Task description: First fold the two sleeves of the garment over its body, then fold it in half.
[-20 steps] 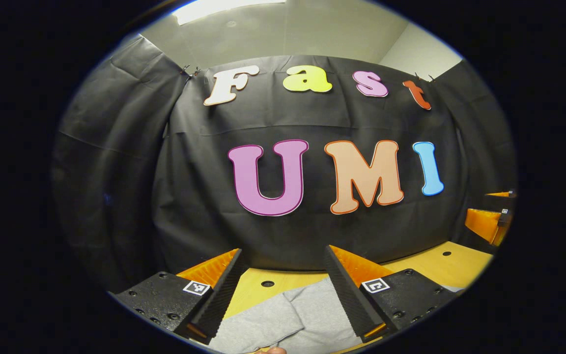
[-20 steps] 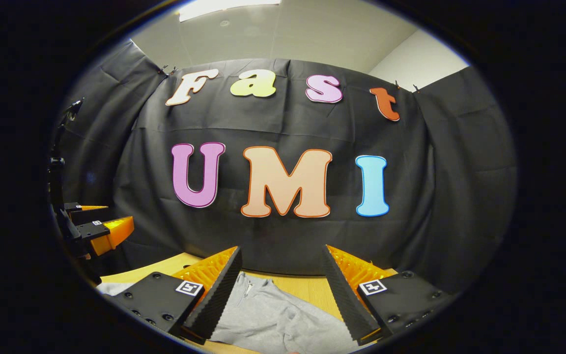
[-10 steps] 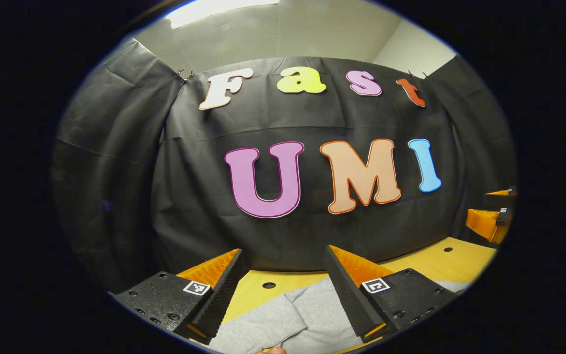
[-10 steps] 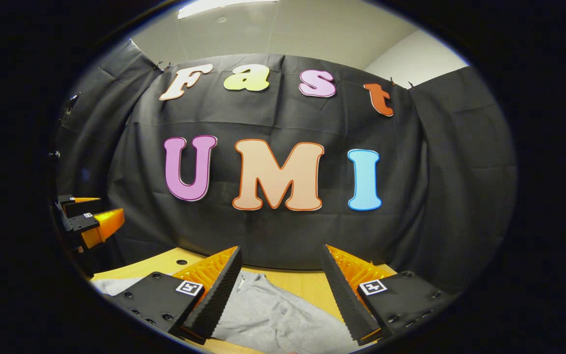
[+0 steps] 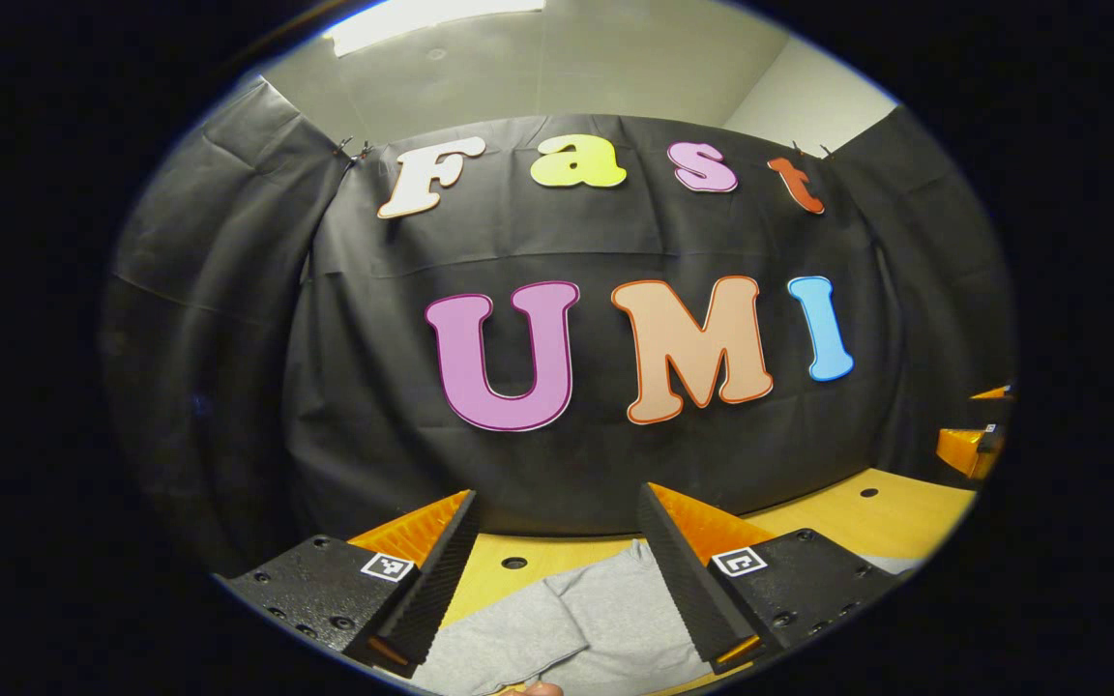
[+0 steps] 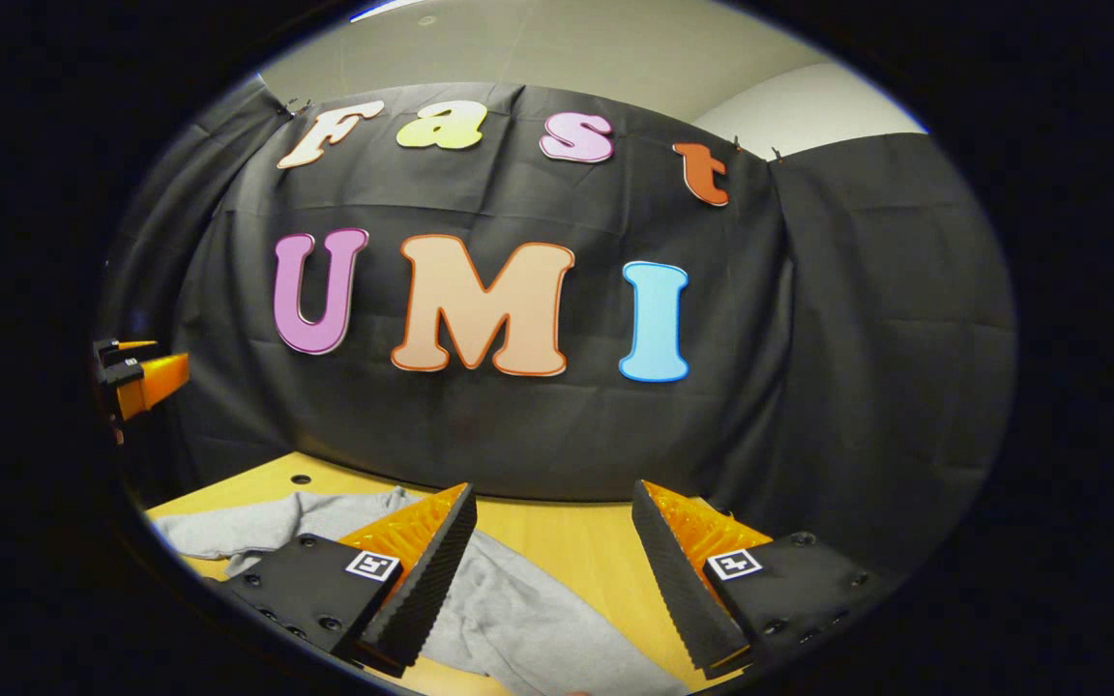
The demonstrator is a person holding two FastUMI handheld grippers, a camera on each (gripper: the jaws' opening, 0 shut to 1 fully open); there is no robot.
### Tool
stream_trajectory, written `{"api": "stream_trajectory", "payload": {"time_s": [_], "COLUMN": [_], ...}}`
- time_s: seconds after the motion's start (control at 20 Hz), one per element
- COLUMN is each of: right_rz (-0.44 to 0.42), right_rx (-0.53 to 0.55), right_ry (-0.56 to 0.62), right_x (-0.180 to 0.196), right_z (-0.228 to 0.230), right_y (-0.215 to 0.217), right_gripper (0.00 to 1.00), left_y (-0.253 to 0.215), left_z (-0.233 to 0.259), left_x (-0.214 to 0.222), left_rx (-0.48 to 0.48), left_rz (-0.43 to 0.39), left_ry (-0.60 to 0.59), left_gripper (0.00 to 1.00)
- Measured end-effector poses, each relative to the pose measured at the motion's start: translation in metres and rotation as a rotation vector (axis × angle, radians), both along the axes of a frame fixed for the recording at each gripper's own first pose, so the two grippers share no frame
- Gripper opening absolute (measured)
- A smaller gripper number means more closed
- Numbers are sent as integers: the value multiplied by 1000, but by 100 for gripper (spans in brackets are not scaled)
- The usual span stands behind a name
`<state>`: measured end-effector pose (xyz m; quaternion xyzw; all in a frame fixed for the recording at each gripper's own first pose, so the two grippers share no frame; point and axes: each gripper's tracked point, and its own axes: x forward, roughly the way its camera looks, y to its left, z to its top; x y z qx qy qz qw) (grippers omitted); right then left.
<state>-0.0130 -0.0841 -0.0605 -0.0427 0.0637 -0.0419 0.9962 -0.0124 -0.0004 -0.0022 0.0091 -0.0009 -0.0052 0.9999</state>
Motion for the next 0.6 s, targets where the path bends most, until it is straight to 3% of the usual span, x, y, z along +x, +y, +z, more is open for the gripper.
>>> {"api": "stream_trajectory", "payload": {"time_s": [0.1, 0.6], "right_rz": [-28, -130], "right_rx": [-4, -11], "right_ry": [35, 224], "right_x": [-6, -48], "right_z": [-13, -95], "right_y": [-17, -80], "right_gripper": [99, 99], "left_y": [-2, -14], "left_z": [0, -4], "left_x": [1, 0], "left_rx": [-2, -5], "left_rz": [-5, -31], "left_ry": [0, 12], "left_gripper": [95, 95]}}
